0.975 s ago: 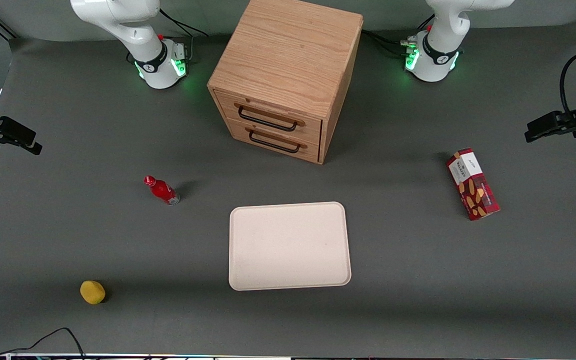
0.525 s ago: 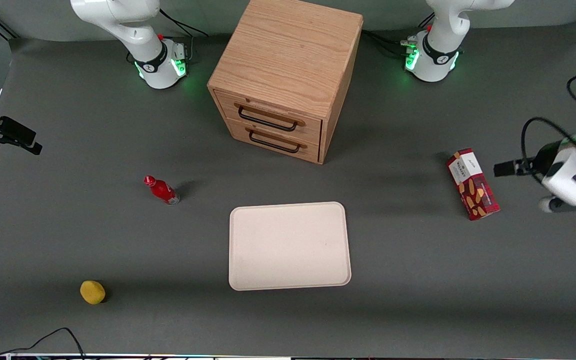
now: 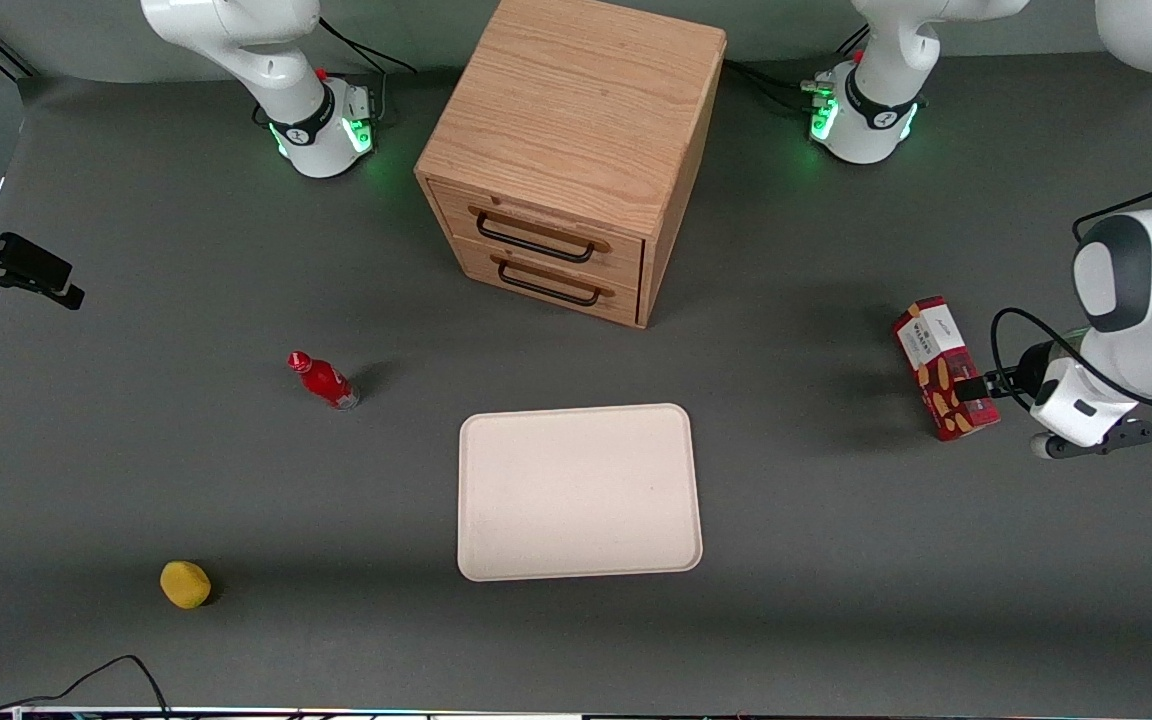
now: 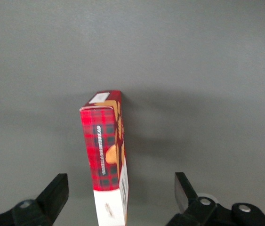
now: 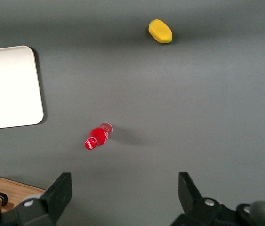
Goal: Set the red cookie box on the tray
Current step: 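Lower the open left gripper over the red plaid cookie box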
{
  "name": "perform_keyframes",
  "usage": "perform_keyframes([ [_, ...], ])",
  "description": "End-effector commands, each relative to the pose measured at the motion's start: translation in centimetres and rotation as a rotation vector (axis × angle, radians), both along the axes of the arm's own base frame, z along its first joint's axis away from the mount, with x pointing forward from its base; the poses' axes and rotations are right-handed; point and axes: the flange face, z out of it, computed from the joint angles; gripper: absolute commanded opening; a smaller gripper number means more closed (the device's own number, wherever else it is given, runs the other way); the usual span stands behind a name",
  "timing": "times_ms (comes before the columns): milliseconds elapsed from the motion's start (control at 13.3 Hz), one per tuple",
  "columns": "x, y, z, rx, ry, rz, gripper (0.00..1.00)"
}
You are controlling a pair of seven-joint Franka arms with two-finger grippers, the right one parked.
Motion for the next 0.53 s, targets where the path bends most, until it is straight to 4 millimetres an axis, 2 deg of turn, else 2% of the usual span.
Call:
perform_keyframes([
  [0, -2.4, 0.5, -1.3, -0.016, -0.050, 0.043, 1.00],
  [300, -5.4, 1.0, -6.3, 0.004, -0.111, 0.058, 1.00],
  [450, -6.5, 1.1, -7.8, 0.009, -0.140, 0.063, 1.00],
])
